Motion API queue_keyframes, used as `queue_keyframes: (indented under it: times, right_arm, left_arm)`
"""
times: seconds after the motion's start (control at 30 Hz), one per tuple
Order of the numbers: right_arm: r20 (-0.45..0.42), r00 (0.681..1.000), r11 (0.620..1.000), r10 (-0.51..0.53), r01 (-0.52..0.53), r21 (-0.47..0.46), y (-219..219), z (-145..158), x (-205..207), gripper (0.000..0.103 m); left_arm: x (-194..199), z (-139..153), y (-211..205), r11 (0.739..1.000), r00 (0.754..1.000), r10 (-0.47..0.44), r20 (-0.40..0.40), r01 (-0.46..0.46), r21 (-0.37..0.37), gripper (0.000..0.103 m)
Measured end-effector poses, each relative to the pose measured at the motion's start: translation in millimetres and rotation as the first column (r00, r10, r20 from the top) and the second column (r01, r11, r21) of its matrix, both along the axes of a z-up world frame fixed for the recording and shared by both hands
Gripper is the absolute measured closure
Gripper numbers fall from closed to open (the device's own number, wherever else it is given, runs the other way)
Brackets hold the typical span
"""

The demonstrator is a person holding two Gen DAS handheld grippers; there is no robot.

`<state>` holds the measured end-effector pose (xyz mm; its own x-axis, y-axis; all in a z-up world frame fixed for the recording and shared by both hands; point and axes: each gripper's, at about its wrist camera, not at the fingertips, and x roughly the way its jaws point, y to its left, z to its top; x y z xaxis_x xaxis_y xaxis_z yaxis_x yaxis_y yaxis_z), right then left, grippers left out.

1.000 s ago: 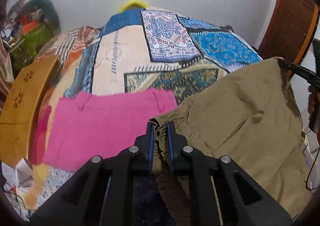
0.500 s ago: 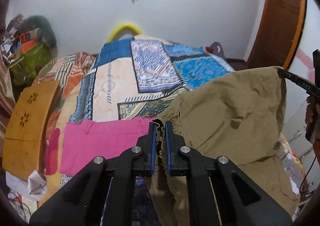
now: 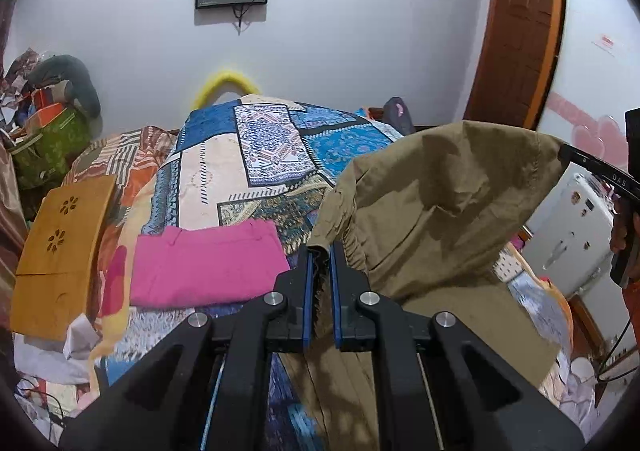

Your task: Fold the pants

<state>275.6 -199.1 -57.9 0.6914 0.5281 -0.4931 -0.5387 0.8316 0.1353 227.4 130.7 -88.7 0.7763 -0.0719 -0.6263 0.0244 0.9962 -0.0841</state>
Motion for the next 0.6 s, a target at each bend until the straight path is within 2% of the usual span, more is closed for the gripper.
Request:
queue_keyframes:
  times: [0.17, 0.33, 0.6]
  right_arm:
    - [-0.018, 1.0, 1.0, -0.022, 0.022, -0.001, -10, -8, -24, 0.1]
    - [-0.064, 0.997, 0.998, -0.034, 0.037, 0.048, -28, -21, -50, 0.1]
    - [-0.152, 0.987, 0.997, -0.05, 0.058, 0.047, -46, -59, -83, 0.1]
  left_arm:
    - [-35, -3, -7, 1.0, 1.0, -0.028, -0.012, 0.028, -0.003, 0.095]
    - [-63, -15, -13, 0.999, 0.998, -0.044, -0.037, 0.044, 0.002, 0.096]
    - [-100, -45, -25, 0.998, 0.993, -0.059, -0.101, 0.06, 0.0, 0.097]
